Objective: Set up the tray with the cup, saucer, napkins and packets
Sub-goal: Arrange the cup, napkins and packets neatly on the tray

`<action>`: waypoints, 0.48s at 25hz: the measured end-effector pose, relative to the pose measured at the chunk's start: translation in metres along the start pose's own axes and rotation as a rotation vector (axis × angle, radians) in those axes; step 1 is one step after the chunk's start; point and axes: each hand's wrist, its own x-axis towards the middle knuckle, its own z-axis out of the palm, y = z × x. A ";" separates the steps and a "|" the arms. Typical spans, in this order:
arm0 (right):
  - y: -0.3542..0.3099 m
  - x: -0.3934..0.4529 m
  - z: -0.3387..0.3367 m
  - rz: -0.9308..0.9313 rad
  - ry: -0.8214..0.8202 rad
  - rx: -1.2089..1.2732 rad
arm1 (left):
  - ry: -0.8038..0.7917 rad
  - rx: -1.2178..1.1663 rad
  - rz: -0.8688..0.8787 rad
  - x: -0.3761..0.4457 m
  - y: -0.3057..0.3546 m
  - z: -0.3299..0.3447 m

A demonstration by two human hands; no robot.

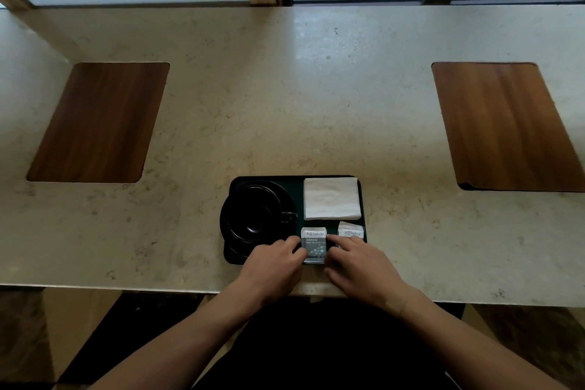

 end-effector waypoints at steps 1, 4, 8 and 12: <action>0.000 0.001 0.000 0.004 0.004 0.008 | -0.001 0.001 0.002 0.000 0.000 0.001; 0.000 0.001 -0.001 0.001 -0.001 0.020 | -0.002 -0.003 0.011 -0.002 -0.002 0.003; -0.001 0.000 -0.001 0.005 -0.022 0.031 | -0.011 -0.012 0.010 -0.001 -0.002 0.002; -0.002 -0.001 -0.002 -0.007 -0.020 0.021 | -0.006 -0.014 0.009 0.000 -0.002 0.001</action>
